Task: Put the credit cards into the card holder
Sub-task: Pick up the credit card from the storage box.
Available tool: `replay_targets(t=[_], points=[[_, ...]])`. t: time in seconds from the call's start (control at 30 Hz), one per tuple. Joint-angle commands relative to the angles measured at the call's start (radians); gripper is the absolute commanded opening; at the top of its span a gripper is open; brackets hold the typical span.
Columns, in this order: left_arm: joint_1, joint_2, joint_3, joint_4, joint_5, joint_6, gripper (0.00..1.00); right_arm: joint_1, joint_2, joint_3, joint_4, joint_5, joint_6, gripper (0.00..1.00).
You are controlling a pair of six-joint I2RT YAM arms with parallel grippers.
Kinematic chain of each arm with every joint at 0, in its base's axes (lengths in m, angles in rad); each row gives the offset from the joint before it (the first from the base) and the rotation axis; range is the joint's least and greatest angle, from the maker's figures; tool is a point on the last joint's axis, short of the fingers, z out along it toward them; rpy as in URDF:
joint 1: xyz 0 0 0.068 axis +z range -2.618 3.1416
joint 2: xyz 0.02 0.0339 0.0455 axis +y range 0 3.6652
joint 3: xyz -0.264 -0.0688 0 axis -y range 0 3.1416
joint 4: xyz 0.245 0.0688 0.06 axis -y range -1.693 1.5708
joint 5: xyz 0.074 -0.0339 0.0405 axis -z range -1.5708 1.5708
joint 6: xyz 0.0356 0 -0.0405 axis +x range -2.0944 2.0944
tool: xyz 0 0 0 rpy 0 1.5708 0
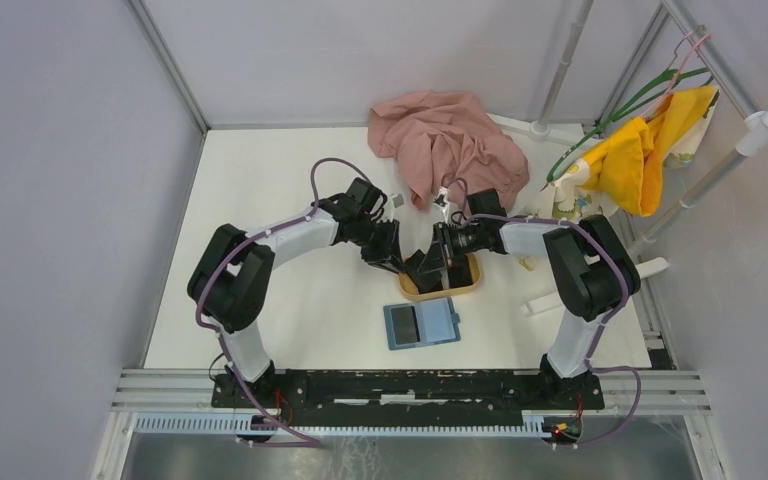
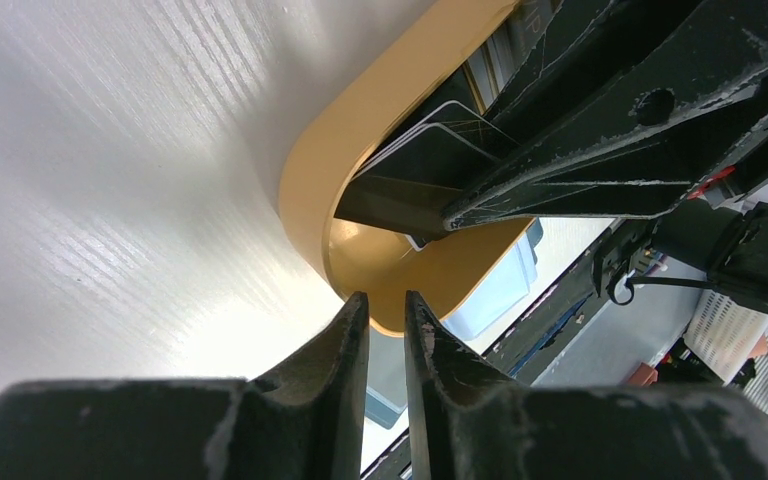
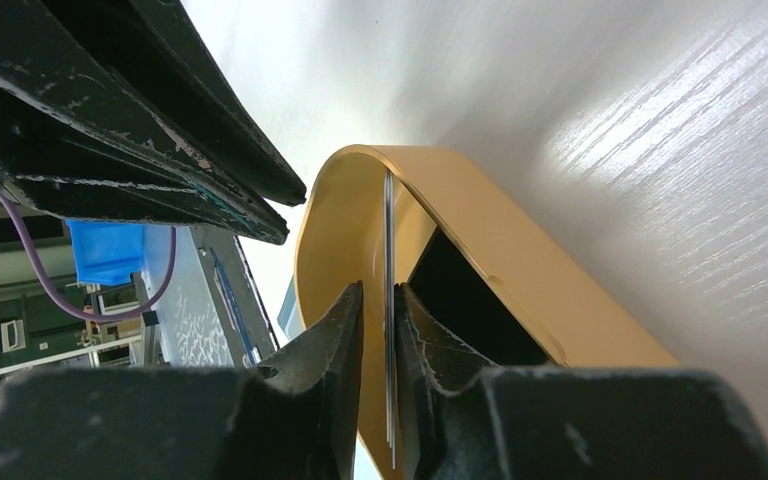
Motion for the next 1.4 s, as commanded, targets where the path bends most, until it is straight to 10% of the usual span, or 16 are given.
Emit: replay_targets(t=[0.0, 0.87, 1.37], points=[[-0.004, 0.001, 0.035, 0.029, 0.028, -0.013, 0.26, -0.01, -0.016, -0.002, 0.038, -0.04, 0.01, 0.24], [-0.005, 0.002, 0.035, 0.031, 0.04, -0.013, 0.26, -0.064, -0.023, 0.0, 0.038, -0.06, 0.008, 0.28], [-0.005, -0.001, 0.033, 0.033, 0.042, -0.013, 0.26, -0.078, -0.056, 0.002, 0.014, -0.013, -0.012, 0.0]])
